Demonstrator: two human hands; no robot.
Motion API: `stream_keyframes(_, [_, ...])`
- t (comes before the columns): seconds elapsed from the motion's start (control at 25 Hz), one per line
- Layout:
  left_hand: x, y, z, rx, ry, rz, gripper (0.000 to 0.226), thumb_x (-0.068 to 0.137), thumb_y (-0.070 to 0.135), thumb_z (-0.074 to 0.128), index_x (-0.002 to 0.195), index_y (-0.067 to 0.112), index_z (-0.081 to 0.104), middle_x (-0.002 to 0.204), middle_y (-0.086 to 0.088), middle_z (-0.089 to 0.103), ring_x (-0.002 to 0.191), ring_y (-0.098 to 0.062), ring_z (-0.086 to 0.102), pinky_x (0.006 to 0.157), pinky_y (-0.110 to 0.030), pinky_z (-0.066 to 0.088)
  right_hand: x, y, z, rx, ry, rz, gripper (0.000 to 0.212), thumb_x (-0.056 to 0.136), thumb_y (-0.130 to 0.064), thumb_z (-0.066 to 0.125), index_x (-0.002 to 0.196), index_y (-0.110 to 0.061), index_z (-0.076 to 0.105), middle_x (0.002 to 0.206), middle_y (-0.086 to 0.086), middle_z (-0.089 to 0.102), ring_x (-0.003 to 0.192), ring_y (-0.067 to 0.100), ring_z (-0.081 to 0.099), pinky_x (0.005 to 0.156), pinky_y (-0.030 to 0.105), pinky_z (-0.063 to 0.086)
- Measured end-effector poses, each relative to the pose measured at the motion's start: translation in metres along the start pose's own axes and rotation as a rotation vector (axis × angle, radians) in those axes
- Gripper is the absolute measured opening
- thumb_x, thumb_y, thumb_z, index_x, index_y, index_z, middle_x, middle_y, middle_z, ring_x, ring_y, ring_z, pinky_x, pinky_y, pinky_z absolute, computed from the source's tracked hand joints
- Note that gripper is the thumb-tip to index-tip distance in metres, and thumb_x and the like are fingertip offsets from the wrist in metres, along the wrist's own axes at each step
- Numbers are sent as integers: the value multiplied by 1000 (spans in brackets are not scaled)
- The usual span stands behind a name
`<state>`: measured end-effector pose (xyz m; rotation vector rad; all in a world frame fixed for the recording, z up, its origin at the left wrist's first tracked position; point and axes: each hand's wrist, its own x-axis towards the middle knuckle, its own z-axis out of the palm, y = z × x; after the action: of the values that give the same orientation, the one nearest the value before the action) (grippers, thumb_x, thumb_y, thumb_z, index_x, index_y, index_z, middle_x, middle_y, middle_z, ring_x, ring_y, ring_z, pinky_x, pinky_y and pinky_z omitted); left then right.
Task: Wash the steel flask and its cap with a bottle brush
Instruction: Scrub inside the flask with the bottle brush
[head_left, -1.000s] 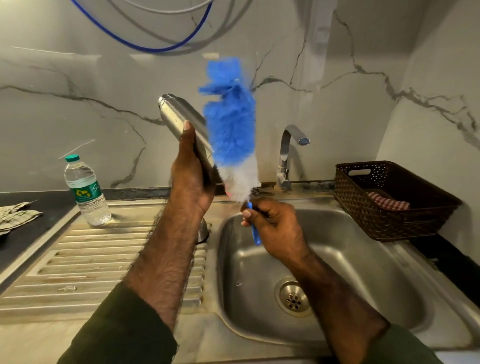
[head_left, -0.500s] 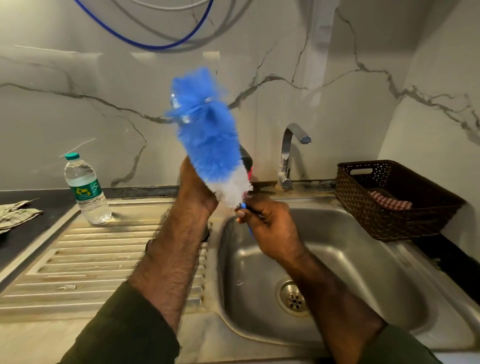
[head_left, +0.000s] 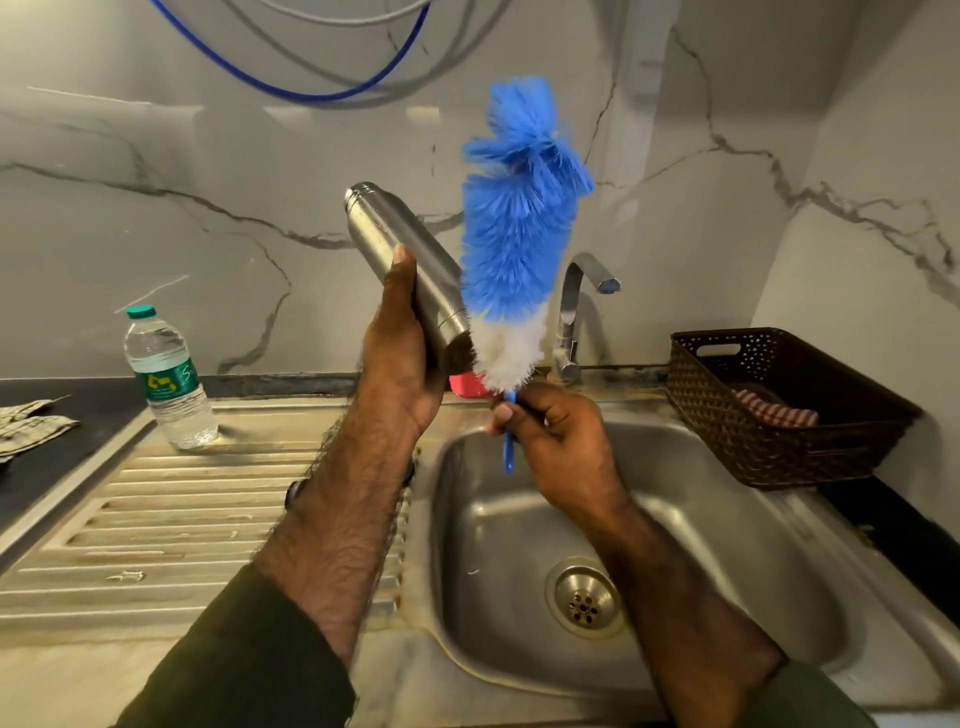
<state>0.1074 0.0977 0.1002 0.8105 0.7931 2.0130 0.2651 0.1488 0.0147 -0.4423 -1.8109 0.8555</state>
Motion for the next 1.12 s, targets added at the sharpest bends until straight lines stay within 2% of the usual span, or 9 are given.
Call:
stream_keyframes(0.2, [0,5,-5,-22,8,9,52,104,52,59,134,10,61,110,-9,78,101,-27,76,85,-42,62,-13,4,3,-73,-68,61,11,97,-17,71,92,-10,79,81,0,76,78,14,74,77,39,62])
stream_keyframes(0.32, [0,1,-3,-15,-46,-47,27,104,41,60,107,14,62,83,-1,74,75,-19,73,66,-31,59,-7,-14,14,-90,-34,-74,14,94,-13,73,81,-16,73,73,-15,69,73,3,67,67,21,52])
stream_keyframes(0.4, [-3,1,2,-38,-73,-28,43,103,48,62,125,11,62,104,-9,75,95,-28,74,81,-41,61,-2,-9,8,-71,6,-56,17,94,-6,73,79,-15,72,72,-17,68,73,-1,65,71,16,49])
stream_keyframes(0.52, [-1,3,-1,-90,-22,15,64,102,56,60,145,9,56,128,-18,72,116,-37,72,98,-56,59,-11,8,1,-65,-58,97,9,97,-14,72,91,-15,79,82,-6,76,81,8,72,77,31,59])
stream_keyframes(0.68, [1,3,-5,-160,-83,-99,34,105,37,55,99,7,70,81,-9,73,69,-24,74,61,-33,61,-10,-5,19,-94,-83,-6,10,95,-14,73,85,-15,77,78,-6,72,76,8,69,70,24,55])
stream_keyframes(0.76, [-2,0,0,-86,-56,-63,45,102,45,64,125,7,66,103,-12,77,93,-30,77,79,-43,63,-2,-7,15,-37,-12,-8,11,95,-12,72,85,-12,78,78,-6,73,78,6,69,74,19,53])
stream_keyframes(0.84, [1,-3,-1,-70,-10,-47,63,100,57,63,142,10,60,128,-19,73,121,-41,71,100,-59,58,0,5,3,17,5,78,14,97,-16,70,87,-14,78,81,-4,75,82,13,72,80,32,60])
stream_keyframes(0.92, [4,0,-7,-77,12,-40,63,99,59,65,140,12,61,129,-20,73,125,-42,68,105,-63,54,-6,12,-1,15,-44,147,11,98,-18,70,90,-19,78,83,-1,76,83,19,75,83,47,62])
stream_keyframes(1.12, [-5,-1,-6,-141,-140,-183,28,97,30,67,97,2,71,75,-12,73,68,-27,74,62,-36,63,-6,-8,23,-38,-61,7,6,94,-13,74,91,-11,79,83,-2,76,81,14,72,75,31,59])
